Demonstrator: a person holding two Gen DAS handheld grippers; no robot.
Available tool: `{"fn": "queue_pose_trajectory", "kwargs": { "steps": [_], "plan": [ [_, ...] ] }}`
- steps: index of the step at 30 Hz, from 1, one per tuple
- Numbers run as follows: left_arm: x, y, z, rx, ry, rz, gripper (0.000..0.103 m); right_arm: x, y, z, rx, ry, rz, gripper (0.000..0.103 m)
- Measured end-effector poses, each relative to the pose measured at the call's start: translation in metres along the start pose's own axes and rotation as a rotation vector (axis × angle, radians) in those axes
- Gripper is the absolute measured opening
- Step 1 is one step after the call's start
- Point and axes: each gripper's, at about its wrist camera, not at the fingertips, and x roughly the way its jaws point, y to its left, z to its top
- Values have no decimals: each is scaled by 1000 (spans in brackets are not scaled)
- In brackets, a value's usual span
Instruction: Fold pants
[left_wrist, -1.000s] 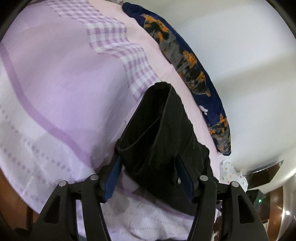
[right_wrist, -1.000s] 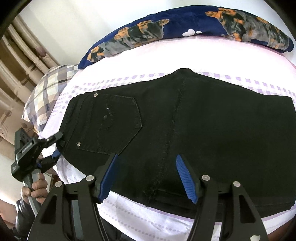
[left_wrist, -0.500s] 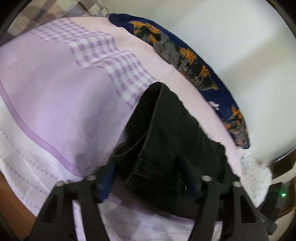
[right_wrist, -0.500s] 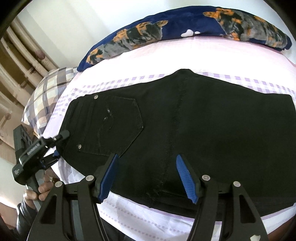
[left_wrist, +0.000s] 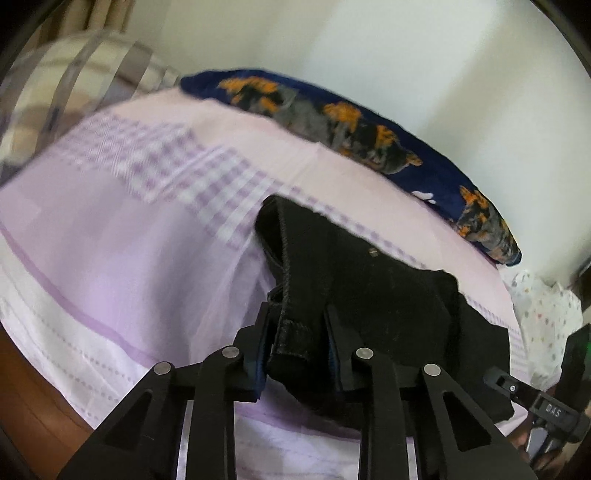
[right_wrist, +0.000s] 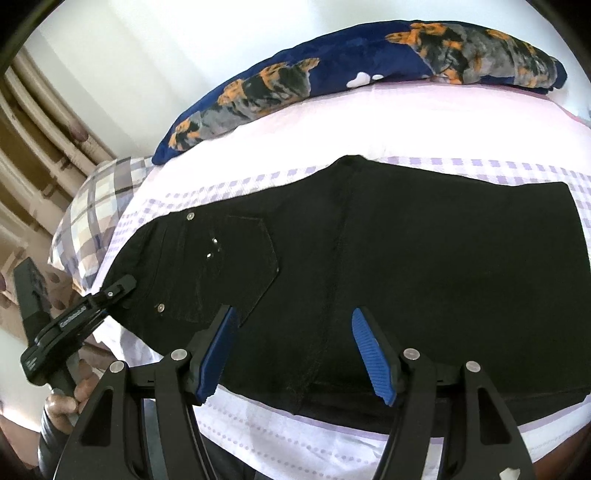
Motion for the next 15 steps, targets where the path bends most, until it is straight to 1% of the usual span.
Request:
{"fn": "queue_pose_trajectory", "kwargs": {
  "steps": [3, 8, 13, 15],
  "plan": [
    [-9, -14, 7, 22, -22, -30, 21, -7, -7, 2, 30, -20, 2, 63],
    [-17, -49, 19, 92, -55, -65, 19, -25, -24, 10, 75, -68, -8, 63],
    [-18, -95, 30, 180, -66, -114, 18, -48, -49, 20, 128, -122, -23, 63],
    [-17, -118, 32, 220, -69, -145, 18, -58, -62, 23, 160, -145, -27, 63]
  ]
}}
